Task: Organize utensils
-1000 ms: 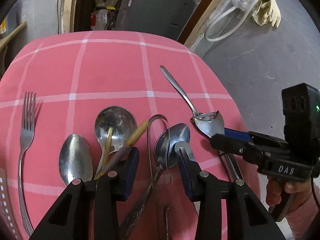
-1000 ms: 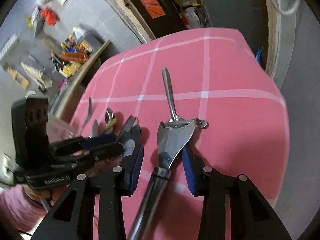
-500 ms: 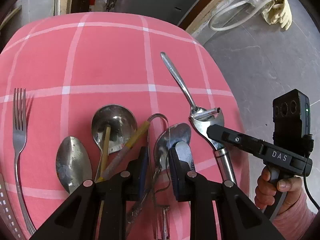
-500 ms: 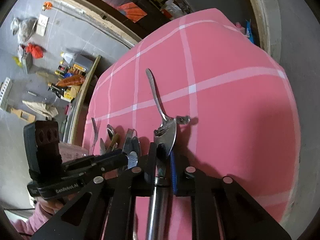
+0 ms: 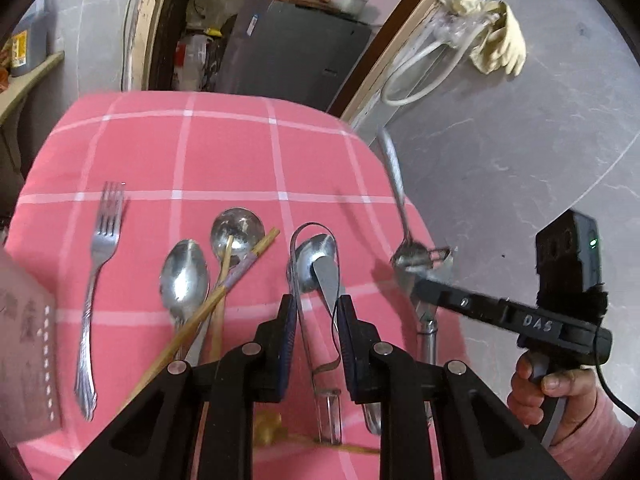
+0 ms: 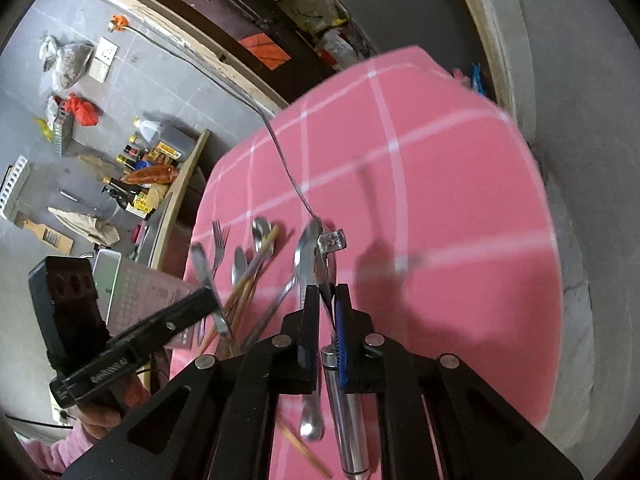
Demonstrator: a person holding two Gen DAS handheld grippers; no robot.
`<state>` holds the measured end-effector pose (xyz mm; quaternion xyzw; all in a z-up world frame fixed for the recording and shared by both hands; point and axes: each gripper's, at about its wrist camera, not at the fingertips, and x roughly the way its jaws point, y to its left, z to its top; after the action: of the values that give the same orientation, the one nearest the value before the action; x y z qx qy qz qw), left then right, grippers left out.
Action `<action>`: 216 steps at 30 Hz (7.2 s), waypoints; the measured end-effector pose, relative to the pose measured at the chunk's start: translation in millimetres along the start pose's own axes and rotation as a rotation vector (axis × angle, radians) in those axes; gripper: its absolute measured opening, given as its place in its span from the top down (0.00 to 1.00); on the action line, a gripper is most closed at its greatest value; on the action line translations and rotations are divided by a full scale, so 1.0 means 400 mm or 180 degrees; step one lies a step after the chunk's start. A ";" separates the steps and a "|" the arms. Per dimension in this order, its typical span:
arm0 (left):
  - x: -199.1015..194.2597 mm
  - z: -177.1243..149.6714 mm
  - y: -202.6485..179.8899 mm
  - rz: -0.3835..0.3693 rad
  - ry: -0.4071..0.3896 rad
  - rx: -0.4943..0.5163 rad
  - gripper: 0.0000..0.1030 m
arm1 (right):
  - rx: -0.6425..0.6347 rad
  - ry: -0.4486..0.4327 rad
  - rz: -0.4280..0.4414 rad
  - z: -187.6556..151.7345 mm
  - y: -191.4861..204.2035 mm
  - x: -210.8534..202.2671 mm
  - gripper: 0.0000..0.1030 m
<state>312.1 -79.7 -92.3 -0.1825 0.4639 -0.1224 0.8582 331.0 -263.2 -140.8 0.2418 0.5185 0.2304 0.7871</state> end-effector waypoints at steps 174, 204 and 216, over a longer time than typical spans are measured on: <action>0.089 0.001 0.162 0.0233 0.0051 -0.0309 0.89 | 0.0152 -0.1144 -0.0622 -0.184 -0.038 -0.018 0.94; 0.105 -0.001 0.091 -0.0018 0.0589 0.0131 0.95 | 0.0246 -0.1365 -0.0649 -0.175 -0.040 -0.075 0.96; -0.018 -0.024 0.064 0.0144 0.0308 0.0312 0.98 | -0.0111 -0.1533 -0.0857 -0.179 0.036 -0.168 0.98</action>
<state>301.3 -55.9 -102.7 -0.1236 0.5023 -0.1341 0.8453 239.0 -283.4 -109.2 0.2049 0.3399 0.0685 0.9153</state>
